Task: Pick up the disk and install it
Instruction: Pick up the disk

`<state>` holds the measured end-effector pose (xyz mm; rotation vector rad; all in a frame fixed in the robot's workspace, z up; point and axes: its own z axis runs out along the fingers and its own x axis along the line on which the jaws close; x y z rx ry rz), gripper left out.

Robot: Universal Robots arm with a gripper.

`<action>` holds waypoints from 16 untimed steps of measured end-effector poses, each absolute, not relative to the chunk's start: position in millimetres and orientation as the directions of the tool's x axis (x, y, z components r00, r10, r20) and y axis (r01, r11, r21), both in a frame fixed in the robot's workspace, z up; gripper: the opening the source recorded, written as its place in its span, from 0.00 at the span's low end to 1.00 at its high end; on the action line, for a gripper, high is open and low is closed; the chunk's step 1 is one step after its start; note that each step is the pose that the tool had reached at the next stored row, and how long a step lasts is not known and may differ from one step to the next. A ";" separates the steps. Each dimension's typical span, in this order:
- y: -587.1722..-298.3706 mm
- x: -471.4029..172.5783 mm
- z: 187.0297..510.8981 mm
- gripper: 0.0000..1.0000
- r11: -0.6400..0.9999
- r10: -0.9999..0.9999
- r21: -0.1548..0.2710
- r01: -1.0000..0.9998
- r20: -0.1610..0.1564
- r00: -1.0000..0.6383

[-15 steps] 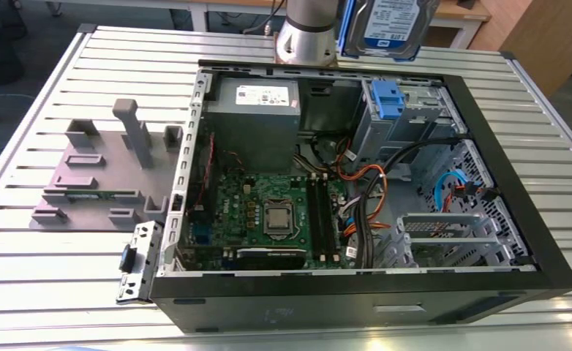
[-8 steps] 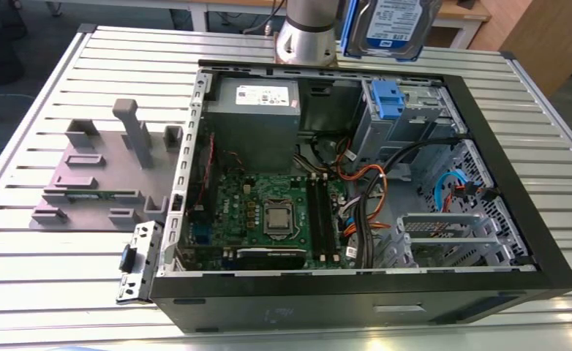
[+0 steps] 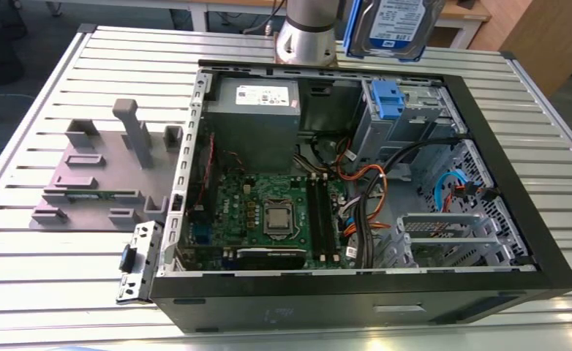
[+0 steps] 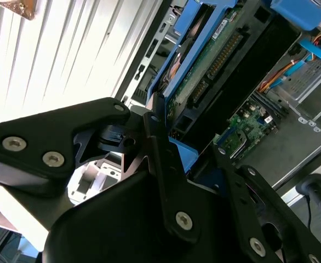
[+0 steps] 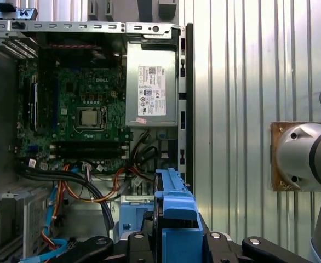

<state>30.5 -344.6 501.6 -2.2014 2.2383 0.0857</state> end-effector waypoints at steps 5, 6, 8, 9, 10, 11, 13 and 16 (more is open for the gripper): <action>-344.6 32.8 501.5 0.37 0.016 -0.999 0.038 -0.999 -0.039 -0.017; -344.6 33.2 501.5 0.37 0.016 -0.999 0.038 -0.999 -0.039 -0.017; -344.6 34.2 501.5 0.37 0.016 -0.999 0.038 -0.999 -0.039 -0.017; -344.6 34.6 501.5 0.37 0.016 -0.999 0.038 -0.999 -0.039 -0.017; -344.6 35.1 501.5 0.37 0.016 -0.999 0.038 -0.999 -0.039 -0.017; -344.6 35.6 501.5 0.37 0.016 -0.999 0.038 -0.999 -0.039 -0.017; -344.6 36.6 501.5 0.37 0.016 -0.999 0.038 -0.999 -0.039 -0.017; -344.6 38.0 501.5 0.37 0.016 -0.999 0.038 -0.999 -0.039 -0.017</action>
